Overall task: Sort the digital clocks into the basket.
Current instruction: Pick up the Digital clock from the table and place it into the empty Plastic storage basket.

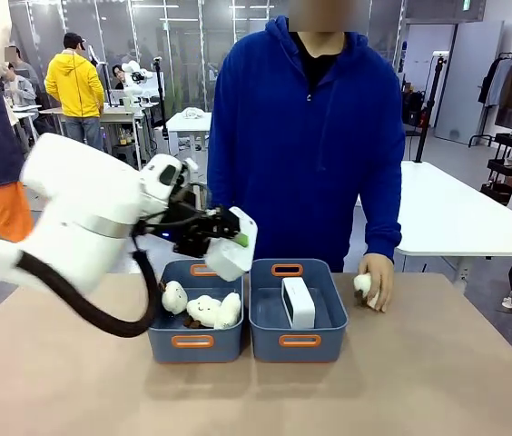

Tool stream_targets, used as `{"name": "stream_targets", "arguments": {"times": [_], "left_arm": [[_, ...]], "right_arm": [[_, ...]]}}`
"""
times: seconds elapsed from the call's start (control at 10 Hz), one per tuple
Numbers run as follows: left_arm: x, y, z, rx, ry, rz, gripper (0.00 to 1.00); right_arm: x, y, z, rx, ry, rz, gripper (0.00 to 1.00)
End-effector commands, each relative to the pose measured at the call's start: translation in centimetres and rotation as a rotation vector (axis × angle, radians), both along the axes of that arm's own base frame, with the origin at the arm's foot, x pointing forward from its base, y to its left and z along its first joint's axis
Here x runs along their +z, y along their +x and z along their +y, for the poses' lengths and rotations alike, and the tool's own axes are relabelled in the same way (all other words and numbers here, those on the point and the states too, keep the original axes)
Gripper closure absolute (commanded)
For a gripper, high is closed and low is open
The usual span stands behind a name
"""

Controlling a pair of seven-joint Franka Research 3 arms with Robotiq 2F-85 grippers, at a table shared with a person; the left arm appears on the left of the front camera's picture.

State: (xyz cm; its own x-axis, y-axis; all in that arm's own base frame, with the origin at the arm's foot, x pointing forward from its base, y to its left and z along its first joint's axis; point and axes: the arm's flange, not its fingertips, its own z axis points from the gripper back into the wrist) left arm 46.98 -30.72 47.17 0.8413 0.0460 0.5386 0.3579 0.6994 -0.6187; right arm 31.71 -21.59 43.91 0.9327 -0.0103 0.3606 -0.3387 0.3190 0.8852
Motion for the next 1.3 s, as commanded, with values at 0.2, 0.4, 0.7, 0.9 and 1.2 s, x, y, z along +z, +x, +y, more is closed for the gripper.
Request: {"name": "stream_targets", "arguments": {"times": [0.2, 0.4, 0.7, 0.9, 1.2], "left_arm": [[-2.8, 3.9, -5.1, 0.084, -0.05, 0.048, 0.6], [-5.4, 4.4, -6.2, 0.082, -0.062, 0.115, 0.6], [-8.5, 4.6, -6.2, 0.158, -0.023, 0.228, 0.28], [-8.1, 4.3, -6.2, 0.131, -0.033, 0.232, 0.0], [-4.1, 2.8, -3.6, 0.076, -0.005, 0.185, 0.1]], "right_arm": [[0.0, -0.2, 0.1, 0.009, -0.005, -0.019, 0.0], [0.0, -0.2, 0.1, 0.009, -0.005, -0.019, 0.0], [0.0, -0.2, 0.1, 0.009, -0.005, -0.019, 0.0], [0.0, -0.2, 0.1, 0.009, -0.005, -0.019, 0.0], [0.0, -0.2, 0.1, 0.009, -0.005, -0.019, 0.0]]}}
